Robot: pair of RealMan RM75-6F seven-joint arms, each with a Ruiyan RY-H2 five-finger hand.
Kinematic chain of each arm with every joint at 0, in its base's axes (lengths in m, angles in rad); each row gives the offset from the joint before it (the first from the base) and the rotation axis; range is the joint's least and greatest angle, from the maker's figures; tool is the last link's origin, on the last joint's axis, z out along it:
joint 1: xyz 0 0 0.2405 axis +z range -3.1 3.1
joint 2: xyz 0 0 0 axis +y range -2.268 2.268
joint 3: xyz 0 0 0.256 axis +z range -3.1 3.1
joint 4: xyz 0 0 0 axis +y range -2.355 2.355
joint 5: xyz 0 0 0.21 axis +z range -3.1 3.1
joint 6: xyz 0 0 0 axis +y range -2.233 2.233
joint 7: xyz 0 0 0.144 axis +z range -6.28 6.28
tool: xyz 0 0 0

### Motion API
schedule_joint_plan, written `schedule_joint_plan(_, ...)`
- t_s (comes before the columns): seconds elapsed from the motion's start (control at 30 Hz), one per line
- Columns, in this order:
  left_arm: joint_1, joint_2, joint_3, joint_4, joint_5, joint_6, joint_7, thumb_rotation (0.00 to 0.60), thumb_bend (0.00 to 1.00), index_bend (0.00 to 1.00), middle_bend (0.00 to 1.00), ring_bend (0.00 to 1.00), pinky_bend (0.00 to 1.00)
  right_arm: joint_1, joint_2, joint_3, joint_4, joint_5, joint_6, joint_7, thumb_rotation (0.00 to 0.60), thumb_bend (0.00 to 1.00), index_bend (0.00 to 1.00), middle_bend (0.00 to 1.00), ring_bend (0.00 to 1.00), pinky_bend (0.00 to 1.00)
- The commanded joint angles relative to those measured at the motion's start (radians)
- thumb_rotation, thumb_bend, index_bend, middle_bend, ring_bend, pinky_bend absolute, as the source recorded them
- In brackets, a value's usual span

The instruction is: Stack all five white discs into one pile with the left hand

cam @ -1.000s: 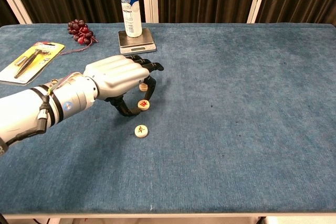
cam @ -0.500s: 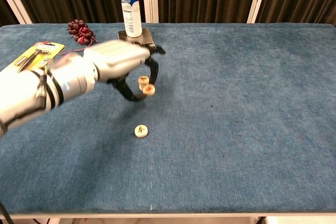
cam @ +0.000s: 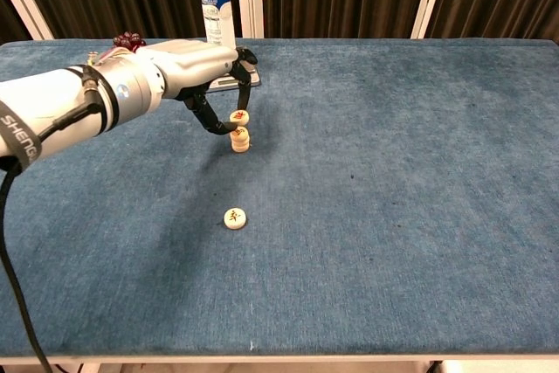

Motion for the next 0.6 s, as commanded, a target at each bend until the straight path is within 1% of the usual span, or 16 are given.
schedule_joint_plan(0.03,-0.007,-0.005,0.008,0.007,-0.014,0.002,0.008,0.6,0.4,0.51,0.0,0.0,0.0,0.001,0.0,0.0,0.001,0.0,-0.002,-0.001,0.6,0.13,0.0,0.0,0.0,0.0)
schedule_joint_plan(0.3,-0.024,-0.021,0.026,0.021,-0.02,0.015,0.019,0.6,0.39,0.5,0.0,0.0,0.0,0.003,-0.002,0.001,0.002,0.001,-0.005,0.0,0.6,0.13,0.0,0.0,0.0,0.0)
schedule_joint_plan(0.6,-0.037,-0.03,0.034,0.037,-0.038,0.025,0.031,0.6,0.39,0.49,0.0,0.0,0.0,0.0,-0.002,0.002,0.004,0.003,-0.002,0.003,0.6,0.13,0.0,0.0,0.0,0.0)
